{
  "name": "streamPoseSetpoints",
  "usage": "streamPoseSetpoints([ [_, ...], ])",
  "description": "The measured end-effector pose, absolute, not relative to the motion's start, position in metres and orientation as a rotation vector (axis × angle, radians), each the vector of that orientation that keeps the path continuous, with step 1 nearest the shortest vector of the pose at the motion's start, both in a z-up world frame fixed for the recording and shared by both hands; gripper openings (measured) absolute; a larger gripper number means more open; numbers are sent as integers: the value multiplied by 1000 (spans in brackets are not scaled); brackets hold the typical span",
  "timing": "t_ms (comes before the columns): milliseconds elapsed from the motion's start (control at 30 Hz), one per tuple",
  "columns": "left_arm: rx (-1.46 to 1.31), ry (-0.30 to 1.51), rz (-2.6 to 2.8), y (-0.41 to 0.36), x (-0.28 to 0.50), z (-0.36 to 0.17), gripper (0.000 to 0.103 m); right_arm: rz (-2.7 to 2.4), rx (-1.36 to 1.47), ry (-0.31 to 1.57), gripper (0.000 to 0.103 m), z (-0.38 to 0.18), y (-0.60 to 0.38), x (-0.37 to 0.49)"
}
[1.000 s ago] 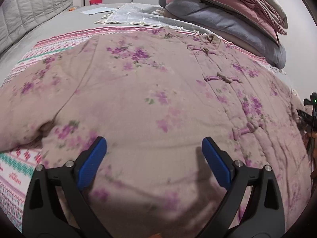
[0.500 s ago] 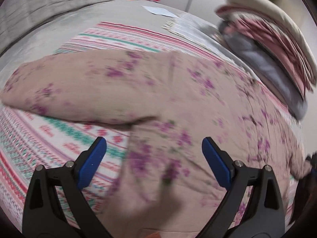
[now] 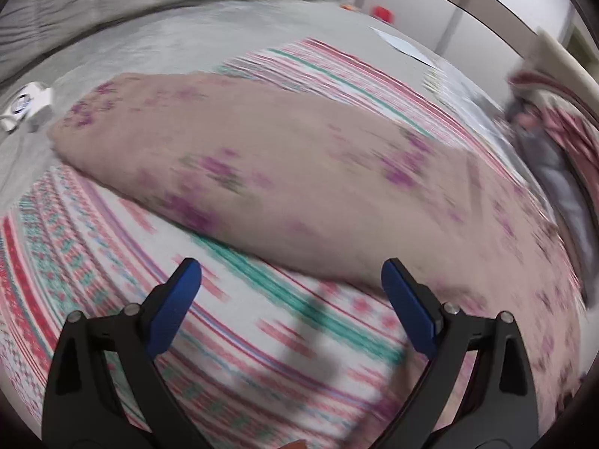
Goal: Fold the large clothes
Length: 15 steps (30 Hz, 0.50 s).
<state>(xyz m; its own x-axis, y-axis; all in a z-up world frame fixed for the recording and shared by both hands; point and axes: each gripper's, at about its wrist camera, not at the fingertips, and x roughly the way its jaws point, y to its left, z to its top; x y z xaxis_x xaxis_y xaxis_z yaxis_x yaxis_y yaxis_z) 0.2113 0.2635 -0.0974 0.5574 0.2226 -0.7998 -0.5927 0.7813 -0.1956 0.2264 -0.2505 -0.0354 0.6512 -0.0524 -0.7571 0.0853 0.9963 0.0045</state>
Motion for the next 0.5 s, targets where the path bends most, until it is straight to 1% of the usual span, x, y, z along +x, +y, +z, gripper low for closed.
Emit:
streamPoseSetpoints([
  [67,-535,834,569,287,210,-106,97,-70,31,853,86,-36,-246,227],
  [200,-756,762,596,339,197,-128,96,-48,57,856,86,-40,-244,231],
  [300,-770,662,587,358,191,-128,95,-54,54,880,86,-49,-246,236],
  [367,-797,626,586,374,190,-132,83,-71,42,899,86,-55,-247,239],
  [400,-827,594,583,386,188,-134,79,-75,42,903,86,-57,-248,240],
  [433,-845,572,589,393,186,-135,70,-76,43,908,86,-58,-248,241],
  [467,-855,558,600,399,185,-134,50,-76,47,916,86,-59,-249,242],
  [500,-864,567,635,408,185,-134,38,-74,50,918,86,-60,-250,243],
])
